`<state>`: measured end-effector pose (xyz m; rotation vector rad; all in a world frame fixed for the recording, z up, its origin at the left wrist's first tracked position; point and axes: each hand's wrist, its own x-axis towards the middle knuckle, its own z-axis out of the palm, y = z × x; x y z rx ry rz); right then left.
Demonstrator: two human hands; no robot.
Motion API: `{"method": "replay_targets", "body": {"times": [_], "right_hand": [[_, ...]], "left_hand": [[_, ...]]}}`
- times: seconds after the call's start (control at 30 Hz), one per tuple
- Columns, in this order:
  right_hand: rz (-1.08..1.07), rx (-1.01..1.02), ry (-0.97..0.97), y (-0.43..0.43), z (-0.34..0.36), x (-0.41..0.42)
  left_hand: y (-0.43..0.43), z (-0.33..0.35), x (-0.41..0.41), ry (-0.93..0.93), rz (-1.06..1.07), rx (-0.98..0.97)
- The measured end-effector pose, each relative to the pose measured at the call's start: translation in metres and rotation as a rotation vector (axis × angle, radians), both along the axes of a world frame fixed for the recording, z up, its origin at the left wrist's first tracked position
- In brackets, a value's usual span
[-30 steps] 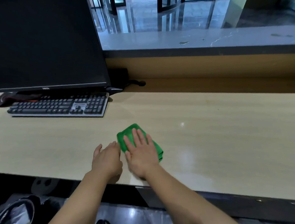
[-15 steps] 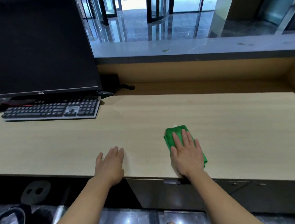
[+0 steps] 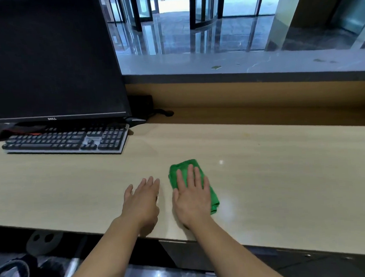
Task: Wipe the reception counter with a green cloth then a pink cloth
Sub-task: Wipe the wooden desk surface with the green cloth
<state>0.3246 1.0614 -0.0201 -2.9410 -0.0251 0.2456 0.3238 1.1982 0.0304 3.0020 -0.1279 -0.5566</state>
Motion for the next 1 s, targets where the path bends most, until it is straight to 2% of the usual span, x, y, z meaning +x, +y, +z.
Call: {"method": "replay_targets", "body": {"times": [0.17, 0.3, 0.5, 0.63, 0.8, 0.87, 1.0], "right_hand": [[0.339, -0.037, 0.004, 0.015, 0.0, 0.054], [0.416, -0.021, -0.002, -0.006, 0.001, 0.109], [0.275, -0.056, -0.037, -0.074, 0.0, 0.183], [-0.003, -0.075, -0.021, -0.131, 0.005, 0.21], [-0.248, -0.08, 0.006, -0.102, 0.003, 0.216], [-0.13, -0.057, -0.011, -0.064, 0.001, 0.211], [0.292, 0.007, -0.04, -0.011, 0.001, 0.21]], "left_hand": [[-0.003, -0.004, 0.041, -0.039, 0.037, -0.041], [-0.012, -0.004, 0.072, -0.035, 0.034, 0.002], [-0.036, -0.009, 0.113, -0.03, 0.031, -0.018], [-0.045, -0.011, 0.129, -0.035, 0.024, -0.036], [-0.047, -0.011, 0.143, -0.027, 0.047, -0.047], [-0.048, -0.012, 0.149, -0.034, 0.059, -0.054], [-0.046, -0.014, 0.158, -0.119, 0.118, -0.099]]}}
